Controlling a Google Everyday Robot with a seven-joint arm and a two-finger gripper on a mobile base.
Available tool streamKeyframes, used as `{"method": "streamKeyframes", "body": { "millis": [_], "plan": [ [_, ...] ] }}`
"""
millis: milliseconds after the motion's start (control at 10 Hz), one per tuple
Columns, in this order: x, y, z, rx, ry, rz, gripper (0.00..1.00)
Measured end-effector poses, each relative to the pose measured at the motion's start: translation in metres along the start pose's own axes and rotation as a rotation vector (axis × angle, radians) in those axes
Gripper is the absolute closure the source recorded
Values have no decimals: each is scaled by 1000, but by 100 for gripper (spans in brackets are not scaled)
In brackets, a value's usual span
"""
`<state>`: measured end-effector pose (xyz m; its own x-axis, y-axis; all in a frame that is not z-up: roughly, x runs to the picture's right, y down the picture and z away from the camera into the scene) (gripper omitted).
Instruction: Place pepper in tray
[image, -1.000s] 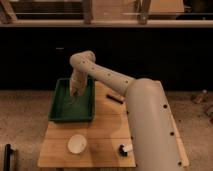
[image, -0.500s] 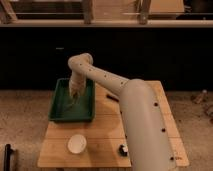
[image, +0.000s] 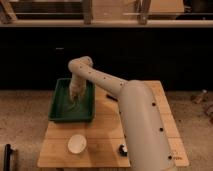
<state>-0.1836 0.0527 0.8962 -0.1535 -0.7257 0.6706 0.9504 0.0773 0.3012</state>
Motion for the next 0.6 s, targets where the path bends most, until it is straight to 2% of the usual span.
{"method": "streamKeyframes", "body": {
  "millis": [300,600],
  "plan": [
    [-4,5,10,-2,-23,12,98],
    [-6,10,17,-4,-55,30,73]
  ]
}}
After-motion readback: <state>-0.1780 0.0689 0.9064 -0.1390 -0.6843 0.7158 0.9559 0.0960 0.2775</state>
